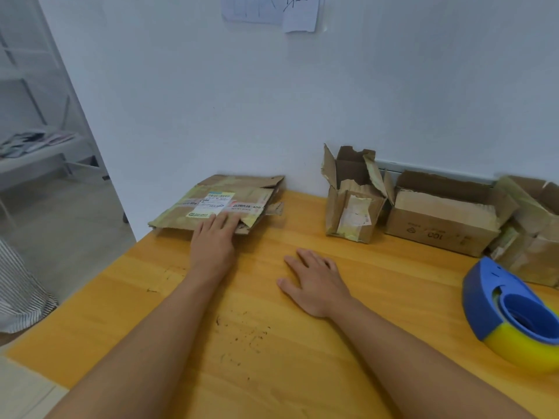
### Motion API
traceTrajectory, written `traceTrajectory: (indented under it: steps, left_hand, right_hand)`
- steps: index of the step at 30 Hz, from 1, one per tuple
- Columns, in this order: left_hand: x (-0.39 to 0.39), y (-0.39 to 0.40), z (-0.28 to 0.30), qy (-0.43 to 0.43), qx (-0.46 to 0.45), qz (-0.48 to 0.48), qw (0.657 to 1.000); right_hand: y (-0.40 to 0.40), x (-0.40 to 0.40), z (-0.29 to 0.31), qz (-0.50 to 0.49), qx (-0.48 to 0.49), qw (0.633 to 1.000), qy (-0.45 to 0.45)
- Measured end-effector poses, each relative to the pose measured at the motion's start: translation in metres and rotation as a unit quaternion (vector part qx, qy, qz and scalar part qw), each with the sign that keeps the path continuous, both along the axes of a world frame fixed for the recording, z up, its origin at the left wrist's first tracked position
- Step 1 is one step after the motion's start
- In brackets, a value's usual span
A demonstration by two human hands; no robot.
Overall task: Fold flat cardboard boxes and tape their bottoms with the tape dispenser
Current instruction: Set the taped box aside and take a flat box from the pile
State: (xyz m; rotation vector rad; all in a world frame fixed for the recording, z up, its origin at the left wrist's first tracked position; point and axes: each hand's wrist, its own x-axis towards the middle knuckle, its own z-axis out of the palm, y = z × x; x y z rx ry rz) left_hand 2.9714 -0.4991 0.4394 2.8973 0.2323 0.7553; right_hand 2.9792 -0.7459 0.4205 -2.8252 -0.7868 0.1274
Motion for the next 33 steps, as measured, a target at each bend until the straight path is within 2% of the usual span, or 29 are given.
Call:
traceTrajectory:
  steps: [3,8,10,19,23,27,33]
  left_hand:
    - [-0.011,-0.008,0.013,-0.041,-0.024,0.01,0.999]
    - [-0.039,-0.019,0.038,-0.101,-0.06,0.014,0.993]
    - [-0.054,-0.021,0.047,-0.123,-0.082,0.001,0.989]
    - [-0.148,-0.045,0.077,-0.183,-0.21,-0.03,0.96]
    - [-0.189,-0.053,0.085,-0.215,-0.286,-0.067,0.931]
    - [-0.218,-0.056,0.093,-0.248,-0.366,-0.091,0.892]
    - [-0.228,-0.068,0.11,-0.268,-0.433,-0.131,0.851]
  right_hand:
    - [0.0,-0.002,0.002,-0.001,0.022,1.0,-0.016]
    - [-0.002,-0.016,0.008,0.003,0.06,0.992,-0.112]
    - [-0.002,-0.023,0.013,0.005,0.082,0.989,-0.121]
    - [-0.018,-0.064,0.054,-0.007,0.132,0.988,-0.08]
    - [-0.027,-0.077,0.066,-0.043,0.189,0.981,-0.016]
    - [-0.041,-0.083,0.076,-0.099,0.324,0.939,0.062]
    - [-0.07,-0.092,0.104,-0.077,0.553,0.823,0.101]
